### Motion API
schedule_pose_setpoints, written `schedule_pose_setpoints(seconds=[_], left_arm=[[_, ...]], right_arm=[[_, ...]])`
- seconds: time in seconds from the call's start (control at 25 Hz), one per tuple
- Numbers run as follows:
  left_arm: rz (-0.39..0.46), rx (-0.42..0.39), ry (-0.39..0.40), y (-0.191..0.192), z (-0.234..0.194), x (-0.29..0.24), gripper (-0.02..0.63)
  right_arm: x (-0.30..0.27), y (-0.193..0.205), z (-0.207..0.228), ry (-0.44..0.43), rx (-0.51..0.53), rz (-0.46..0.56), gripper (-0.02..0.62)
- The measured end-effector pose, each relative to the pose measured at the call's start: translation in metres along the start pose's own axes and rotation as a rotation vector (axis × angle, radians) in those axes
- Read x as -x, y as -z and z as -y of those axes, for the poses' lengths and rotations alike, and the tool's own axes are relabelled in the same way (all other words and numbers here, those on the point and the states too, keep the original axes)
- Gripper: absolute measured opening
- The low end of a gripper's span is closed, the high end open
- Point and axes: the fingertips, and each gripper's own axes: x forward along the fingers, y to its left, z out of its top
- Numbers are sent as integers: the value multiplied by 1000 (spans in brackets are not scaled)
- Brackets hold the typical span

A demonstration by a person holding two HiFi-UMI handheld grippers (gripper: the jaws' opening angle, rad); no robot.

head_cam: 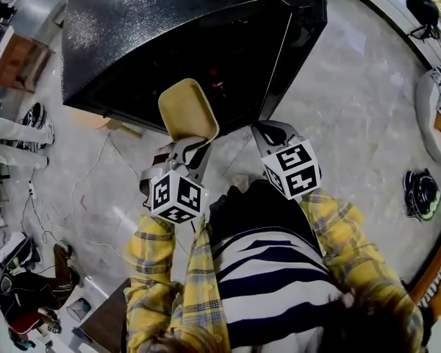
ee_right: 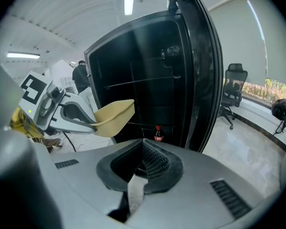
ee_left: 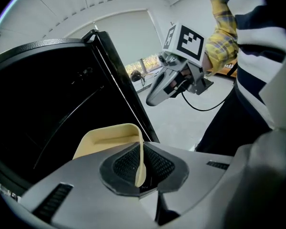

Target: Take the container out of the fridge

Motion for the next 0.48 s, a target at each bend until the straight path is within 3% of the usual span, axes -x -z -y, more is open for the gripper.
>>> schedule_pose_setpoints(seconds=[0.48], left_arm=[[3, -9, 67, 18, 34, 32, 32]], right_arm=[[6, 0, -11, 27, 49, 8, 28]])
